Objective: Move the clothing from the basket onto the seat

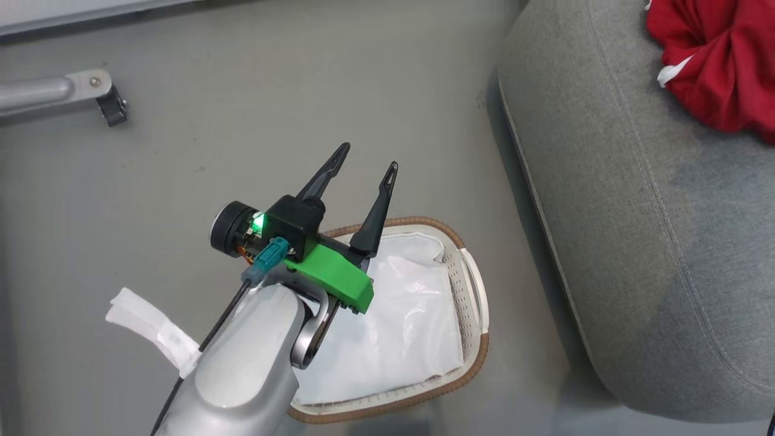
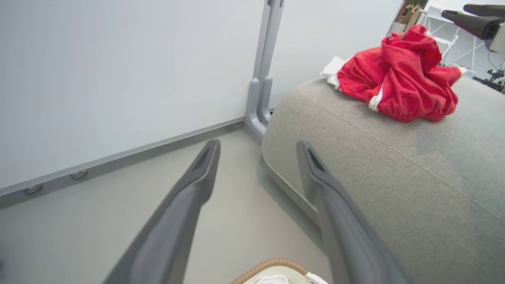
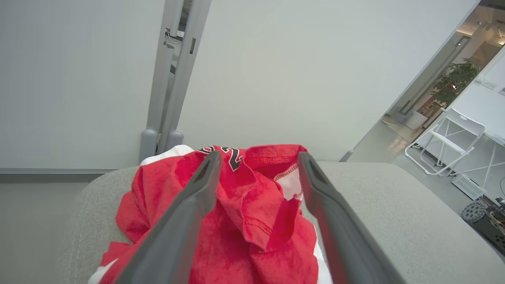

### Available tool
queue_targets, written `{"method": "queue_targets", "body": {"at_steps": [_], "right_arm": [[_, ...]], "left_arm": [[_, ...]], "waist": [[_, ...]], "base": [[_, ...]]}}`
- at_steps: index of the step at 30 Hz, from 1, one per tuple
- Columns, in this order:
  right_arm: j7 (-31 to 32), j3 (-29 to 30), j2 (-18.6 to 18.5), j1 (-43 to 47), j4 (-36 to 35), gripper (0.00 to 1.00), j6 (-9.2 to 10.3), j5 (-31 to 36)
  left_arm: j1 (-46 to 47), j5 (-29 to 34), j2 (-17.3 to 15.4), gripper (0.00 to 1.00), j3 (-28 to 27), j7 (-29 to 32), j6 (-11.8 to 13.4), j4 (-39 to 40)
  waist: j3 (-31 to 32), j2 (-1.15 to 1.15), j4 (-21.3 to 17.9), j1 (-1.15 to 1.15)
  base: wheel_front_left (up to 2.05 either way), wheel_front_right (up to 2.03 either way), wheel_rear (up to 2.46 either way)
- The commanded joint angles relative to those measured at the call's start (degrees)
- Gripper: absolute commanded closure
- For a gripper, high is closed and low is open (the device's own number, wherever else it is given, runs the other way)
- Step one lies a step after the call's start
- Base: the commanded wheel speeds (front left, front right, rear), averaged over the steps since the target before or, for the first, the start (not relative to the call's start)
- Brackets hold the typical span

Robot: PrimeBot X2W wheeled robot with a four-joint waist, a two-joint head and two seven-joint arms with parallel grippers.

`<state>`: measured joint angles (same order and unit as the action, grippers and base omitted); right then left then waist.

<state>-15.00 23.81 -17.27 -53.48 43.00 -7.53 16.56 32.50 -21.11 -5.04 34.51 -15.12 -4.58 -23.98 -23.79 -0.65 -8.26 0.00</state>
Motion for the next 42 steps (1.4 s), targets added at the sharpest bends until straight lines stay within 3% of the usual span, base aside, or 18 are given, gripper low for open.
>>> {"method": "queue_targets", "body": {"at_steps": [1,12,20,24,29,42], "right_arm": [[-0.3,-1.1,0.3,1.2,-0.2,0.00,0.08,-0.8],[-0.3,-8.6,8.3,7.2,-4.9,0.00,0.08,-6.3],[-0.3,-9.3,13.3,18.0,-12.3,0.00,0.08,-9.4],[-0.3,-10.4,14.0,24.3,-15.8,0.00,0.08,-11.4],[-0.3,-14.5,14.2,32.2,-19.5,0.00,0.08,-18.4],[-0.3,-20.6,14.3,45.9,-25.3,0.00,0.08,-24.3]], "left_arm": [[-1.6,-0.1,0.0,0.00,-1.0,0.0,0.3,0.3],[-9.0,-0.7,-0.7,0.00,-13.0,0.0,0.4,2.3],[-15.4,-0.5,-0.1,0.00,-20.7,0.0,-0.3,2.3],[-18.4,-0.5,0.5,0.00,-24.0,0.0,-0.8,2.5],[-22.4,0.6,0.9,0.00,-27.1,0.0,-1.3,2.7],[-31.7,2.5,1.9,0.00,-30.7,0.0,-2.0,5.4]], "waist": [[4.6,0.65,1.8,0.00],[11.0,0.65,6.8,0.00],[14.0,0.65,11.5,0.00],[15.4,0.65,13.0,0.00],[17.2,0.65,14.2,0.00],[20.5,0.65,12.5,0.00]], "base": [[0.00,0.00,0.00],[0.00,0.00,0.00],[0.00,0.00,0.00],[0.00,0.00,0.00],[0.00,0.00,0.00],[0.00,0.00,0.00]]}}
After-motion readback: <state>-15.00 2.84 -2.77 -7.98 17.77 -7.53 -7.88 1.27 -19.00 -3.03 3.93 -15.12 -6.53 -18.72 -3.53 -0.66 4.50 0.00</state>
